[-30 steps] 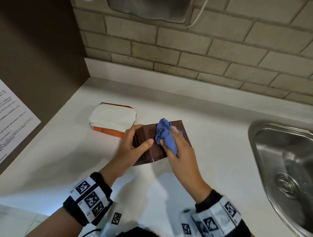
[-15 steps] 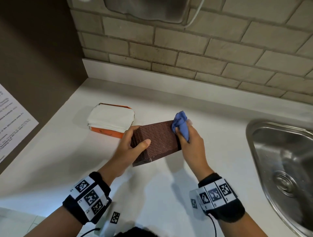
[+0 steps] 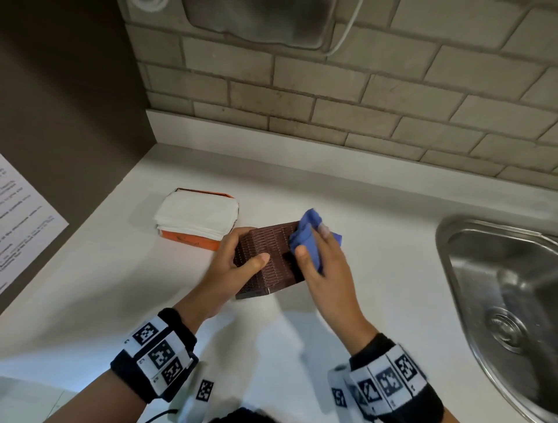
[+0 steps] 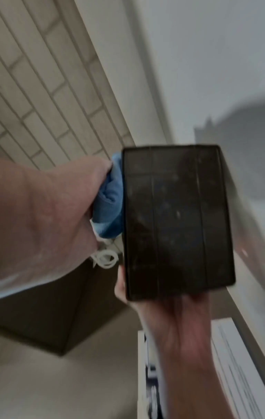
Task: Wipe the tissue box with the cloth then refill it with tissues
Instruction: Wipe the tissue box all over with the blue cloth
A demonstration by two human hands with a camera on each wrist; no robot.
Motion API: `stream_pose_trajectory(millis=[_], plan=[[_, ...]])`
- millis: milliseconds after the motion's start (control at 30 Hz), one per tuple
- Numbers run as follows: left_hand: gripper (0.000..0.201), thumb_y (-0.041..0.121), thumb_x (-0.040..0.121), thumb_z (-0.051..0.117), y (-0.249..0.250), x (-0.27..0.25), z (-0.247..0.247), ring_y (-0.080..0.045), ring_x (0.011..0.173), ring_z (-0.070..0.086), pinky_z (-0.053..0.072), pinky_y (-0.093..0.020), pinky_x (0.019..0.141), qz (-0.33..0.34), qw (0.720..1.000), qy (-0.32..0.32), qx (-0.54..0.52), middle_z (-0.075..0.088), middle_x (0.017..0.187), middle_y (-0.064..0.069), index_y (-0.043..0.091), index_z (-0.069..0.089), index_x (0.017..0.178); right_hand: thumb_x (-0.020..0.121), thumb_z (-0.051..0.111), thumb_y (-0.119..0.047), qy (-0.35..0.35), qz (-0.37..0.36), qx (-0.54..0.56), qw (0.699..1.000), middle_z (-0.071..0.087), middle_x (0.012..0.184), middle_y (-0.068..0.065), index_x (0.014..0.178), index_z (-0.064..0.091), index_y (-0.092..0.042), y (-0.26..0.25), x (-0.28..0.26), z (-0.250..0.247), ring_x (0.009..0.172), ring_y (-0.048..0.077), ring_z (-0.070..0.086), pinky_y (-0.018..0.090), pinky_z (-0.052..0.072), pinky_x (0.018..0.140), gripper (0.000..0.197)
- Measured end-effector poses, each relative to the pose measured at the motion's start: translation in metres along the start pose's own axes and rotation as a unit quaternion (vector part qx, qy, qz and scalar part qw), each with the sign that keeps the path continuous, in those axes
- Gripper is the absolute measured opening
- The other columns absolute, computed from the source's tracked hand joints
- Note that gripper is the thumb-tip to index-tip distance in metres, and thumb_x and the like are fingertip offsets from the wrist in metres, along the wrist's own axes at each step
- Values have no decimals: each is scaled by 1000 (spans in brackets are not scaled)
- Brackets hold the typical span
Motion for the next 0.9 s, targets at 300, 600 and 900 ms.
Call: stream_pose_trajectory(millis=[300, 600, 900], plan=[[47, 45, 65, 70, -5, -5, -4, -20, 115, 60, 53, -31, 88, 7, 1000, -6, -3, 56, 128, -9, 43, 57, 110, 86, 52, -55, 19, -27, 5, 999, 37, 137, -27, 131, 44, -41, -8, -12, 12, 135, -9, 29, 6, 21, 109, 47], [37, 23, 76, 63, -8, -3, -5, -5, 98, 64, 53, -17, 75, -12, 999, -15, -36, 64, 115, -1, 33, 57, 111, 86, 52, -53, 67, 5, -31, 997, 48, 142, -9, 131, 57, -25, 12, -5, -2, 134, 10, 41, 35, 34, 113, 53], [54, 37, 64, 67, -6, -11, -11, -12, 111, 58, 51, -28, 89, -34, 998, -44, -22, 59, 121, 1, 40, 54, 116, 93, 56, -34, 56, 44, 76, 995, 60, 126, -13, 122, 61, -26, 20, -3, -15, 118, 2, 54, 15, 41, 98, 31]])
Point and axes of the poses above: each hand's wrist, its own x-axis towards the middle knuckle, its own z-axis out of the palm, y = z × x, the point moved 1 cm from there along x, towards the middle knuckle
